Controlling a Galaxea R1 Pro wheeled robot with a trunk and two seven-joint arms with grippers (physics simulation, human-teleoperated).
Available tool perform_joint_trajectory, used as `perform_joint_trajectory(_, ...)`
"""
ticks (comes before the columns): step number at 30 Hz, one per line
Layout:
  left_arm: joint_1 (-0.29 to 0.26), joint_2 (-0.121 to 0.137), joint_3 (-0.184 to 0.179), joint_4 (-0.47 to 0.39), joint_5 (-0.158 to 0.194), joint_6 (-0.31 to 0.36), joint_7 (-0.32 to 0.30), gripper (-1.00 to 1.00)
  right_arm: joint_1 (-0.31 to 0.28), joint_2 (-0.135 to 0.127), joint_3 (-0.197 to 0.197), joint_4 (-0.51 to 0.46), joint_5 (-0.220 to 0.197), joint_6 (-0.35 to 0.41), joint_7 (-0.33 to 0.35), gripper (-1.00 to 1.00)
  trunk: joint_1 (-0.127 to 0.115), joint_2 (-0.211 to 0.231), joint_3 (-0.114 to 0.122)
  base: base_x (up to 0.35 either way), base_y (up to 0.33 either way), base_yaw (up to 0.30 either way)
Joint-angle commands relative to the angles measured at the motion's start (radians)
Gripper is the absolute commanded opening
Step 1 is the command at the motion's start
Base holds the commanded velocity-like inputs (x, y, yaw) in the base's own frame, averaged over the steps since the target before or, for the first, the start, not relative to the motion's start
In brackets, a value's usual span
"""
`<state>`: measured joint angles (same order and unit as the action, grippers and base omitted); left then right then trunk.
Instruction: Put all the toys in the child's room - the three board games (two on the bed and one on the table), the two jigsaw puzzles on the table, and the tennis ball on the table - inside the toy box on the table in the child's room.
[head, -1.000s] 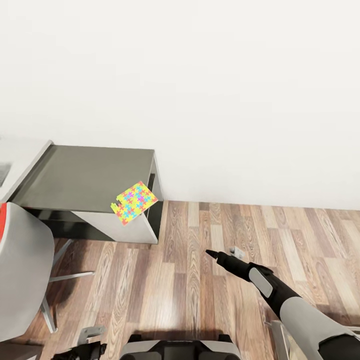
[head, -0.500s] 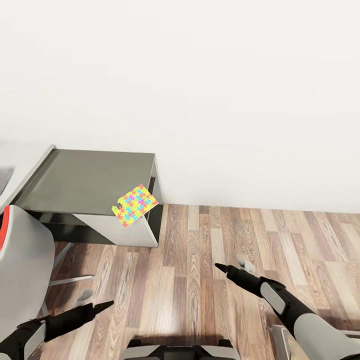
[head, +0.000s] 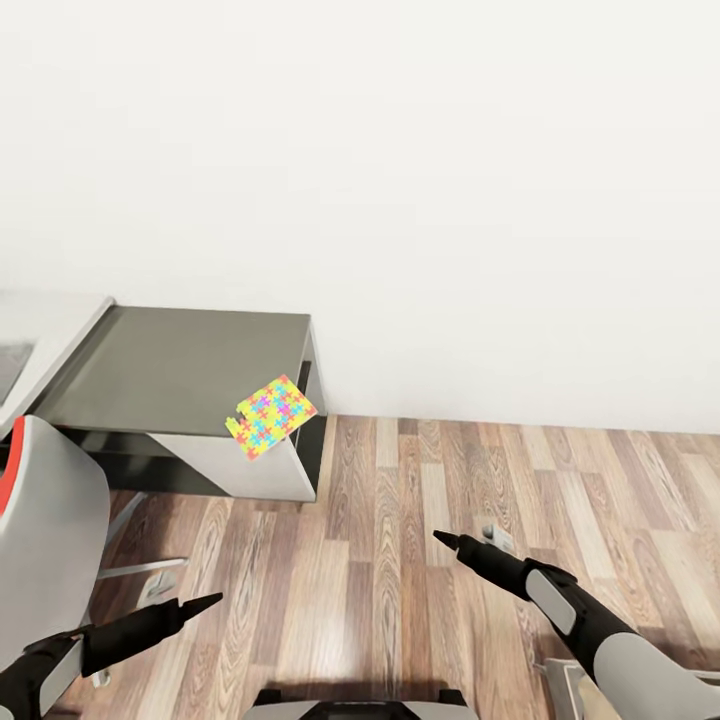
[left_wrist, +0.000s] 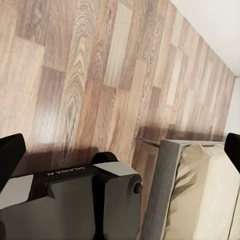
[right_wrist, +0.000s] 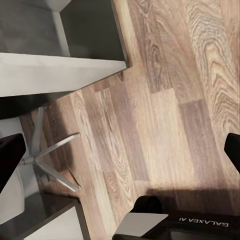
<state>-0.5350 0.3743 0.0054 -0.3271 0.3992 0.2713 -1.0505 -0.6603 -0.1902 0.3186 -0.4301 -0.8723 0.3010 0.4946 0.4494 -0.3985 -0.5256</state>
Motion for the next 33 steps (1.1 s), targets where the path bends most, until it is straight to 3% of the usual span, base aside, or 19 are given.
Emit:
perform_joint_trajectory(1, 0.0, 0.0, 0.001, 0.0, 0.004, 0.01, -0.002, 1.0, 0.005, -0.004, 0.004, -0.001, -0.009, 0.004, 0.001, 1.0, 0.001, -0.002, 0.0, 0.0, 0.0, 0.0)
perform_joint_trajectory(10, 0.0, 0.0, 0.001, -0.001, 0.006, 0.008, 0.0, 1.0, 0.019, -0.033, 0.002, 0.006, -0.013, 0.006, 0.062, 1.0, 0.001, -0.002, 0.015, 0.0, 0.0, 0.0)
perform_joint_trajectory(33, 0.0, -0.003, 0.001, -0.002, 0.005, 0.008, 0.001, 1.0, 0.019, -0.033, 0.003, 0.004, -0.013, 0.004, 0.067, 1.0, 0.001, -0.002, 0.054, 0.0, 0.0, 0.002)
